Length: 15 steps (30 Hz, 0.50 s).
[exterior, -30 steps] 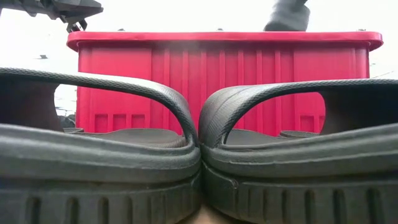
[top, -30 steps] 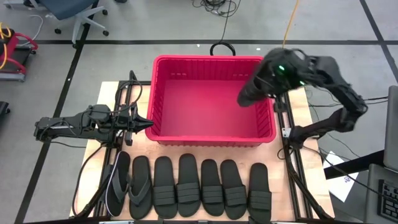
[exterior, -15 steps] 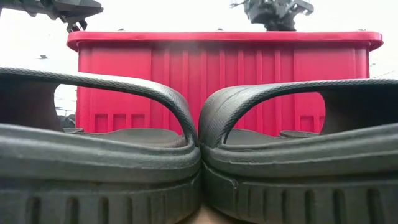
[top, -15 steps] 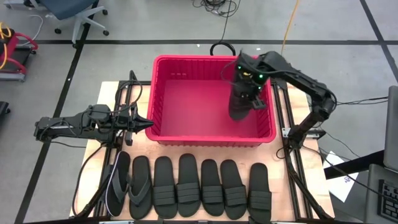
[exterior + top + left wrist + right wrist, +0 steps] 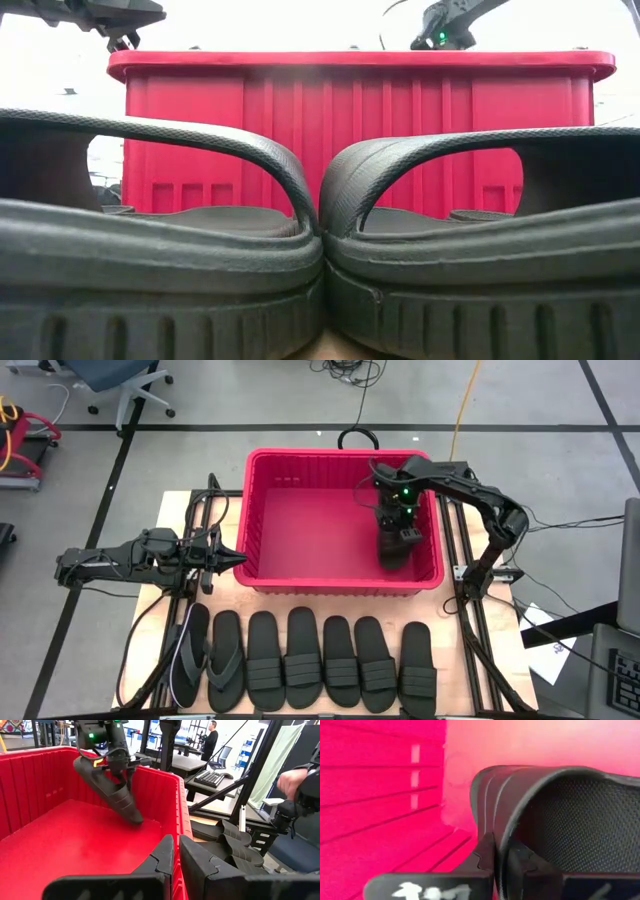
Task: Pick and place slides into bin
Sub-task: Put the black slide into the red bin
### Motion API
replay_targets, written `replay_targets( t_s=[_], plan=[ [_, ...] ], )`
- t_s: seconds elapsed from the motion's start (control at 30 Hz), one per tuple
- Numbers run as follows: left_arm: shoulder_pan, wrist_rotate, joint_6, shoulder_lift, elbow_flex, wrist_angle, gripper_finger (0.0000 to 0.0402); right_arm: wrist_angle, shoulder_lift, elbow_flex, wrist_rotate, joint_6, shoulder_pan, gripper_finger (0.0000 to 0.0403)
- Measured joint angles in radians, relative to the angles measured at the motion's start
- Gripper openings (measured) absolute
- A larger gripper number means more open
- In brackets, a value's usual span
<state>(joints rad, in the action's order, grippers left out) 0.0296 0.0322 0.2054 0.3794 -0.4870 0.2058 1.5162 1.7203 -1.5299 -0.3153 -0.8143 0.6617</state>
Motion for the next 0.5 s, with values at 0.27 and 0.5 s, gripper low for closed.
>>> replay_targets(
  t_s=[0.27,0.5],
  plan=[
    [0.0,0.0,0.0,0.0,0.0,0.0,0.0026,-0.024,0.061,0.005,-0.001,-0.015,0.058,0.0004],
    [0.0,0.0,0.0,0.0,0.0,0.0,0.0026,-0.039,0.106,0.005,-0.011,-0.013,0.093,0.0004]
  ],
)
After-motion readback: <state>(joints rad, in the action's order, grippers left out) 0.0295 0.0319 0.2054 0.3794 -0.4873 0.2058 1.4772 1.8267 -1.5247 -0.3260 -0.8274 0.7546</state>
